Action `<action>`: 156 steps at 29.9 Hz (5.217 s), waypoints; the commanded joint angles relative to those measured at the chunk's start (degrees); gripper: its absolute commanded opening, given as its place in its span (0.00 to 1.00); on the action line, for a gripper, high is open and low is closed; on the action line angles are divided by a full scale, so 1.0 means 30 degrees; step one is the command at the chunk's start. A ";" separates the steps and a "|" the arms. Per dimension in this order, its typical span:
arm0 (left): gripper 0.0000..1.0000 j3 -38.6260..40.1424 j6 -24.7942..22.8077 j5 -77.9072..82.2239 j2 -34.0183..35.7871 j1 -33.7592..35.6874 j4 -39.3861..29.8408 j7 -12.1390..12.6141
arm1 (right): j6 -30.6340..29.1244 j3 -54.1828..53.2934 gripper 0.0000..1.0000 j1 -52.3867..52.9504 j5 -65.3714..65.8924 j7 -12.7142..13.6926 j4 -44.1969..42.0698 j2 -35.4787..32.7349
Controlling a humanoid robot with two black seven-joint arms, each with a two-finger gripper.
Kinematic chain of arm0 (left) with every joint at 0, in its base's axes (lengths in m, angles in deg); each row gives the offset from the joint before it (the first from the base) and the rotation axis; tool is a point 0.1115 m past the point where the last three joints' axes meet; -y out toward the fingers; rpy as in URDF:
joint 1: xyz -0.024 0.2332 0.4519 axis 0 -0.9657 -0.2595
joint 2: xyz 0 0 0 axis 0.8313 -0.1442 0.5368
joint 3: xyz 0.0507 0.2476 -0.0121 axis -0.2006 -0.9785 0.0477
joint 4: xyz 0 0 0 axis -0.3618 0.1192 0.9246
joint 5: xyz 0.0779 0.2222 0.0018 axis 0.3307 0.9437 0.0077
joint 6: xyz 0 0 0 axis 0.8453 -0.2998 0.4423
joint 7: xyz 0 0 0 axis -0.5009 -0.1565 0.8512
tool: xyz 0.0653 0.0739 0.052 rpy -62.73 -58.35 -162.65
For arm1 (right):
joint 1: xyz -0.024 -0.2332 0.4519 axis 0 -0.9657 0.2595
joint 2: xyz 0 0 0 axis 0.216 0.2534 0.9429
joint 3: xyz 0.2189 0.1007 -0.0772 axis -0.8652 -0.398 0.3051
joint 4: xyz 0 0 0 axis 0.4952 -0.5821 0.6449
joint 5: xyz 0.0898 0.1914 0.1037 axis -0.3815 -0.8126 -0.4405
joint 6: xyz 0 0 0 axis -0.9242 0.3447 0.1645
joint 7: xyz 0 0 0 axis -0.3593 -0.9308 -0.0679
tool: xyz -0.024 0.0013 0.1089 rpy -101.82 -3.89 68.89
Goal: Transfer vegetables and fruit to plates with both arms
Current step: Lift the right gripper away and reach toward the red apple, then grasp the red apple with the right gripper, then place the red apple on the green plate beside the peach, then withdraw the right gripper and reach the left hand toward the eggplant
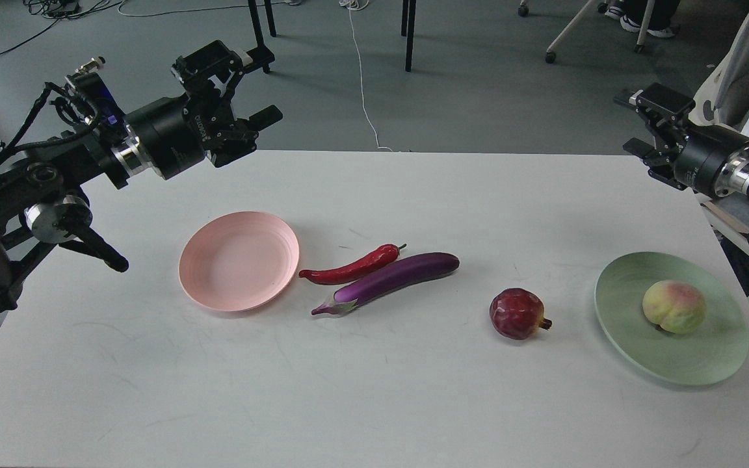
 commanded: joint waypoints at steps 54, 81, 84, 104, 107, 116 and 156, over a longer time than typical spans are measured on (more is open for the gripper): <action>0.98 0.0205 0.0008 -0.9368 -0.0660 -0.1323 0.4780 -0.0735 | -0.0762 1.6800 0.93 0.9924 1.8884 -0.0037 0.5830 0.7478; 0.98 0.0585 0.0008 -0.9368 -0.0367 -0.1294 0.4750 -0.0736 | -0.0702 1.7004 0.42 1.2418 2.2749 -0.0037 0.9610 -0.1658; 0.98 0.0674 0.0008 -0.9368 -0.0396 -0.1294 0.4750 -0.0736 | -0.0702 1.7005 0.43 1.1946 2.2839 -0.0037 0.9348 -0.2539; 0.98 0.0674 0.0008 -0.9339 -0.0543 -0.1264 0.4721 -0.0706 | -0.0614 1.6361 0.82 0.9251 2.2694 0.0021 0.7851 -0.2658; 0.98 0.0645 0.0008 -0.9339 -0.0513 -0.1264 0.4721 -0.0677 | -0.0614 1.6243 0.87 0.9221 2.2605 0.0021 0.7940 -0.2629; 0.99 0.0470 0.0008 -0.9164 -0.0396 -0.1206 0.4721 -0.0502 | -0.0497 1.4345 0.95 0.9426 2.1644 -0.0037 0.7765 -0.2775; 0.98 -0.3097 0.1868 1.9072 -0.8714 0.2690 0.2319 0.0026 | -0.4674 -0.8150 0.99 -0.3346 -1.0529 -0.1036 -0.9834 0.6242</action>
